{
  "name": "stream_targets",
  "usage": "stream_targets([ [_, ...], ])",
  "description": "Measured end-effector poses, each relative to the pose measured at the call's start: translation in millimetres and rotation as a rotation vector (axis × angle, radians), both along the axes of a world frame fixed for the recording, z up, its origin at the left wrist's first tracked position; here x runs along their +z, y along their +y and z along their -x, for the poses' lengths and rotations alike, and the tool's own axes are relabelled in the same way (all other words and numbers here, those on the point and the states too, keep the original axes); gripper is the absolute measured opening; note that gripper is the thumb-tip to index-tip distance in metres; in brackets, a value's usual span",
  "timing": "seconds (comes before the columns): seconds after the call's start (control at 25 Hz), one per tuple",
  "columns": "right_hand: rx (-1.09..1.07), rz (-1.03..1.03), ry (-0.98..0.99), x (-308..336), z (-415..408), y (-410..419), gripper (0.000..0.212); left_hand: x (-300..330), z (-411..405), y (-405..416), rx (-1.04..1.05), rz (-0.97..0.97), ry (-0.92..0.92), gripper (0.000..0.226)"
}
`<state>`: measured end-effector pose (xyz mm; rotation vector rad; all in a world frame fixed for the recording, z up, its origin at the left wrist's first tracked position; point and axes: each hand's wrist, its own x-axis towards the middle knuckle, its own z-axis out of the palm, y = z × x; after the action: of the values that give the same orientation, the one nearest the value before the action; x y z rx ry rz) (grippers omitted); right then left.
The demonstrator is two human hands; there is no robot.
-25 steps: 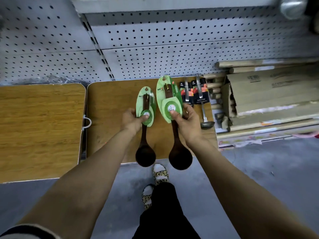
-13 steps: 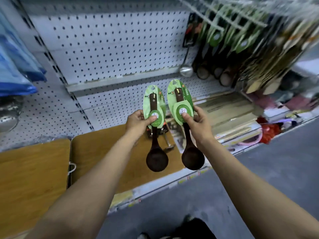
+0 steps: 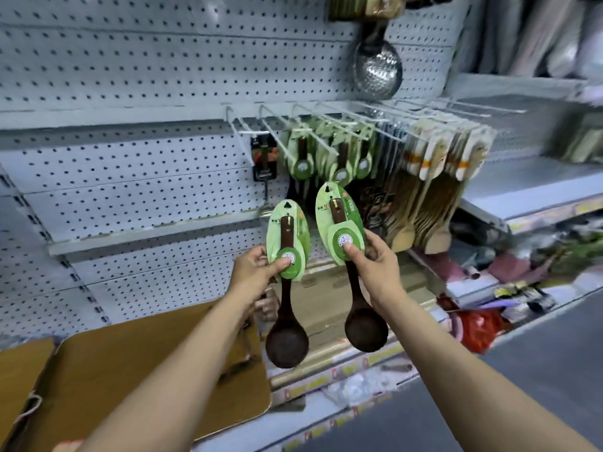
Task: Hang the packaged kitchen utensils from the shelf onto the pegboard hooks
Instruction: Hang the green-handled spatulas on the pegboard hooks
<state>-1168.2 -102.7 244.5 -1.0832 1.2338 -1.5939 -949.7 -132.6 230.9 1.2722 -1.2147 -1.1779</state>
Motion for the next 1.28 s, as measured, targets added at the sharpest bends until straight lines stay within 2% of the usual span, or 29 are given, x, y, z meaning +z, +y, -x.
stream_targets([
  [0.28,0.095,-0.002,0.02,13.9,112.0,-15.7,0.035,21.3,116.7,8.5,0.072,0.028,0.063,0.015],
  [0.44,0.112,0.01,-0.01,21.9,148.0,-24.7,0.044,51.4,153.0,-0.5,0.107,0.05,0.053,0.015],
  [0.64,0.178,0.023,-0.042,35.7,148.1,-26.1,0.032,81.2,157.5,-7.8,0.16,0.087,0.053,0.017],
  [0.88,0.228,0.076,-0.007,52.0,144.8,-27.3,0.037,82.5,149.6,-17.3,0.229,0.044,0.045,0.021],
  [1.28,0.26,0.04,-0.024,51.6,132.9,-43.9,0.037,72.6,141.8,-40.3,0.249,0.014,0.122,0.012],
])
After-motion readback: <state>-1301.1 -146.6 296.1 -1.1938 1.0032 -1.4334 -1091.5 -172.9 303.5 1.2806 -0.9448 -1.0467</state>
